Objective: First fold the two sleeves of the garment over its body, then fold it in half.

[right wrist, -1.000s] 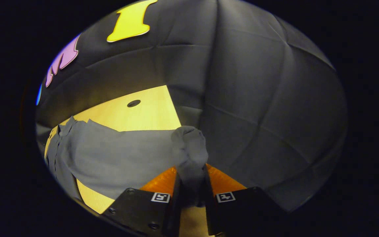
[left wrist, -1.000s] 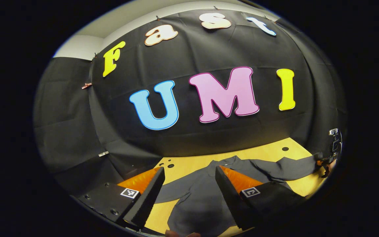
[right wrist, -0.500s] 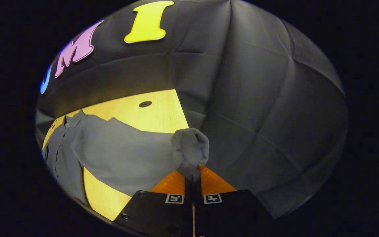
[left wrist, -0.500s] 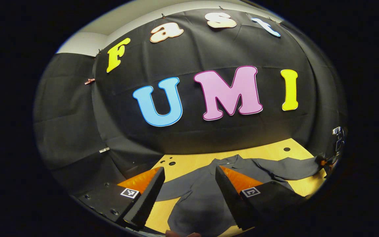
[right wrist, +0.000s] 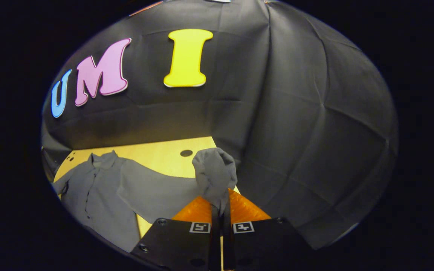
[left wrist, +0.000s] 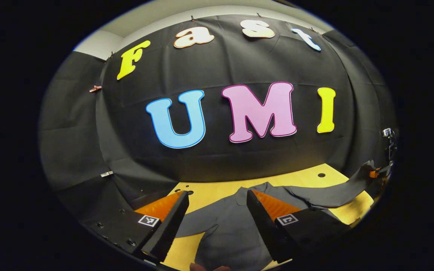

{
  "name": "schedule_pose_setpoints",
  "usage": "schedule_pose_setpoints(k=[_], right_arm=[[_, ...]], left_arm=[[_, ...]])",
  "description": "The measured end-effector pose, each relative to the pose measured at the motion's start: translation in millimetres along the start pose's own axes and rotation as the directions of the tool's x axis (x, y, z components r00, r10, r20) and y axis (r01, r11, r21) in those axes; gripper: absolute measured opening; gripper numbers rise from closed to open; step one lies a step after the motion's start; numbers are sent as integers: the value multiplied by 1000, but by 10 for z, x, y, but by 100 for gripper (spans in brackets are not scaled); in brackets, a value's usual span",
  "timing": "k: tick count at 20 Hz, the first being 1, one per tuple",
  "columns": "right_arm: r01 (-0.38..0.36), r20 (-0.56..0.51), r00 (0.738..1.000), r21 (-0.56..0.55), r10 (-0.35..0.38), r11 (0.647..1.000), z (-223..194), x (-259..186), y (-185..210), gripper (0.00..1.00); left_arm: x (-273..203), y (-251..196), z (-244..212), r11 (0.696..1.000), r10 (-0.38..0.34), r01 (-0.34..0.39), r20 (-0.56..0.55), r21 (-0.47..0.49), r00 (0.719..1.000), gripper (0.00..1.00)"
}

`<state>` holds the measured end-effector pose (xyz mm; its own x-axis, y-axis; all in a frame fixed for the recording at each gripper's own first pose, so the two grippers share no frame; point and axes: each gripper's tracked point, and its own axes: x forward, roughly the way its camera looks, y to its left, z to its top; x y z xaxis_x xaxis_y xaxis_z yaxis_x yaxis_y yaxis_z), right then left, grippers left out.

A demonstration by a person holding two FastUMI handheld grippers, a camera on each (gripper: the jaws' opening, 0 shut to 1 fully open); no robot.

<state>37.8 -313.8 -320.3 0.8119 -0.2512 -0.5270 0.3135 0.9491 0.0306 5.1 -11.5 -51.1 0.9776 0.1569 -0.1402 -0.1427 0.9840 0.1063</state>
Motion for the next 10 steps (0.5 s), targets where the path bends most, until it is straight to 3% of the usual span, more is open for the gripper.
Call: schedule_pose_setpoints(k=[10], right_arm=[[-42,114,992,-30,45,999,661,-723,1318,7]], left_arm=[[138,954,-335,997,-17,17,1,-78,1000,97]])
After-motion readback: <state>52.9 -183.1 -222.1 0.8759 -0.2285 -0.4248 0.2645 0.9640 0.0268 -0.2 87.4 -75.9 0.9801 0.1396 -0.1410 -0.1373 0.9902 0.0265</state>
